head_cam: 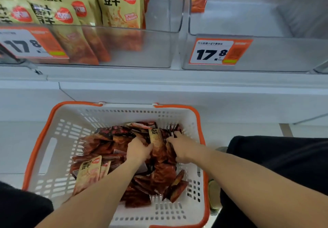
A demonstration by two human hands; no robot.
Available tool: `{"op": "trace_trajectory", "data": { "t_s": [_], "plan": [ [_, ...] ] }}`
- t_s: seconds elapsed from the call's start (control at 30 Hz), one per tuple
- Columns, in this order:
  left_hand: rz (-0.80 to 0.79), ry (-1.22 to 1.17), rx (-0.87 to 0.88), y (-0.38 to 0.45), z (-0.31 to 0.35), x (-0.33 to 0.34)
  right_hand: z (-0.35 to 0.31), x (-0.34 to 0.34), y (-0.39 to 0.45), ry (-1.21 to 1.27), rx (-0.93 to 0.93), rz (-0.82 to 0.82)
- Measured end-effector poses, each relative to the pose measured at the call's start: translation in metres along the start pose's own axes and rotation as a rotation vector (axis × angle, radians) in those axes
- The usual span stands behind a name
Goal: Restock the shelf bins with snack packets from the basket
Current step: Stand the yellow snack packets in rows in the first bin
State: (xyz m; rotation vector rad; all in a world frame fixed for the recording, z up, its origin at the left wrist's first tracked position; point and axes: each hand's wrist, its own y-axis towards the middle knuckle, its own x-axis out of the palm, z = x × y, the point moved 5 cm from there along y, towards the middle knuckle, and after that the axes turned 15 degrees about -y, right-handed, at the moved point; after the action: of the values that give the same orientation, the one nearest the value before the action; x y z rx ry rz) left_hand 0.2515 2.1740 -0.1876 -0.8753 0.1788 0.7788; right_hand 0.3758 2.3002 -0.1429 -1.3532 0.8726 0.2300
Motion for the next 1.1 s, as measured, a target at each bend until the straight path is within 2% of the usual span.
{"op": "trace_trajectory", "data": {
  "t_s": [0.13,0.3,0.4,0.5,0.63,0.73,0.9,1.03,1.1],
  "plan": [
    [-0.044,0.032,0.001,0.003,-0.001,0.011,-0.003,0.008,0.006,-0.06,0.006,0.002],
    [-0.015,0.046,0.053,-0.004,-0.005,0.014,-0.009,0.007,0.002,-0.117,0.012,-0.057],
    [-0.111,0.144,0.042,-0.006,0.003,0.006,-0.008,-0.012,-0.003,-0.096,0.009,-0.044],
    [-0.214,0.315,0.029,-0.007,0.022,-0.012,-0.013,-0.049,-0.019,-0.182,0.024,-0.002],
    [-0.361,0.514,0.068,-0.019,0.056,-0.044,-0.039,-0.13,-0.051,-0.295,0.022,0.17],
    [-0.391,0.588,0.209,-0.034,0.09,-0.081,-0.055,-0.185,-0.078,-0.316,-0.028,0.243],
    [-0.356,0.533,0.472,-0.077,0.147,-0.159,-0.055,-0.232,-0.116,-0.287,-0.022,0.312],
    [-0.365,0.231,0.569,-0.112,0.172,-0.206,-0.068,-0.254,-0.13,-0.213,-0.067,0.481],
    [-0.32,0.104,0.643,-0.127,0.185,-0.219,-0.071,-0.269,-0.143,-0.131,-0.112,0.596]
  ]
}}
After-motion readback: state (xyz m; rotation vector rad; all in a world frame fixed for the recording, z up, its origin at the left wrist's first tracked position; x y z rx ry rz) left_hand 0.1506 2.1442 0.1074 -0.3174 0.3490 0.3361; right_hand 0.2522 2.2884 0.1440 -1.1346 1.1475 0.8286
